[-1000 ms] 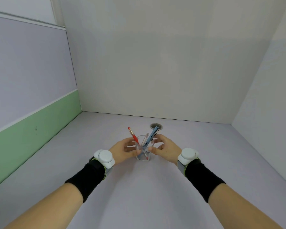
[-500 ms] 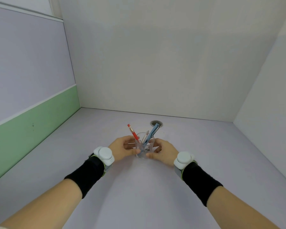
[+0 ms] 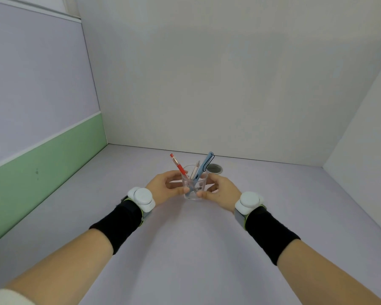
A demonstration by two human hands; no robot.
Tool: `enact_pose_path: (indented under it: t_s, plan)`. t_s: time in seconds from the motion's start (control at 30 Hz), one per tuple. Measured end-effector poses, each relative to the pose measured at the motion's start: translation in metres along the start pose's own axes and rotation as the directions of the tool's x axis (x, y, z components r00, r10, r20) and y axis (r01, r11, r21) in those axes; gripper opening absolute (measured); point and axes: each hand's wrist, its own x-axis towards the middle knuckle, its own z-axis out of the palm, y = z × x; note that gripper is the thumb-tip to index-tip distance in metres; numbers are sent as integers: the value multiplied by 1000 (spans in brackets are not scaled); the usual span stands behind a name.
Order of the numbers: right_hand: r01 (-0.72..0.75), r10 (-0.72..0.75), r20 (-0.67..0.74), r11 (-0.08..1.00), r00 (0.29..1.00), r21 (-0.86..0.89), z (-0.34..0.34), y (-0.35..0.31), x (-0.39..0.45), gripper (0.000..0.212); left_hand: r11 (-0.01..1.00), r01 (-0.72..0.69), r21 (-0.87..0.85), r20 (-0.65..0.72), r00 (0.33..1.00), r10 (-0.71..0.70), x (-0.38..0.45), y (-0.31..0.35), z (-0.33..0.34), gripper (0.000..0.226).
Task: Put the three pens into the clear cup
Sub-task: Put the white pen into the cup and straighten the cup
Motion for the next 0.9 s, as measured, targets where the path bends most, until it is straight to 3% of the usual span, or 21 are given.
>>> enact_pose_path:
  t_s: [0.33, 0.9]
  plan:
    - [-8, 18, -67, 990, 998, 141, 1, 13, 63, 60, 999, -27, 43, -48, 998, 29, 64, -12, -13, 49]
    - [-47, 53, -62, 995, 997, 92, 9, 28, 126, 63, 998, -10, 68, -105, 994, 17, 123, -48, -26, 46]
